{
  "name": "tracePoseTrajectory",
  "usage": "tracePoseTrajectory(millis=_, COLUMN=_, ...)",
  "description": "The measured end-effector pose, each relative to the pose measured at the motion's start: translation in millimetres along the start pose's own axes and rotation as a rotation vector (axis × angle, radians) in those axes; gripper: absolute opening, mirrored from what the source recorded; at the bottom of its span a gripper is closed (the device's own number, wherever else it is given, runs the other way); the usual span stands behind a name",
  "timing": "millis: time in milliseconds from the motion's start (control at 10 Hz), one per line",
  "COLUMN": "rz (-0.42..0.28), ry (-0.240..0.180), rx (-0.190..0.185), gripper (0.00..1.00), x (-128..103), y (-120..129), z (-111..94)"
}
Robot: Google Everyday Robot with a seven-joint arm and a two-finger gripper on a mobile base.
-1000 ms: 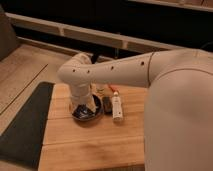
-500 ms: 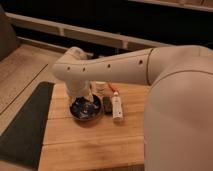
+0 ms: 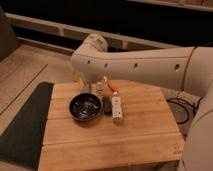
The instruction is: Place the pepper on the white sponge
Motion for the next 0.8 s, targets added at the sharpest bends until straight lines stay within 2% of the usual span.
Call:
tracePoseTrajectory(millis=200, rz=0.000, ry=0.001, rx=-0.004, gripper=0.65, x=0.1, y=1.9, z=0.2)
tracePoseTrajectory(millis=400, rz=-0.013, ry=0.044, rx=0.007, gripper=0.65, x=13.3, y=-6.3, z=15.8)
tracePoseTrajectory(millis=500, rz=-0.005, ry=0.064, rx=0.017, gripper=0.65, x=21.8, y=-27.0, z=27.1)
tracePoseTrajectory(millis=600, rz=0.009, ry=0.066, rx=0.024, gripper=0.65, x=25.8, y=-54.8, z=38.4)
tracePoseTrajectory(millis=800, rz=0.014, ry=0.045, rx=0.025, gripper=0.65, x=23.7, y=-99.4, z=55.2)
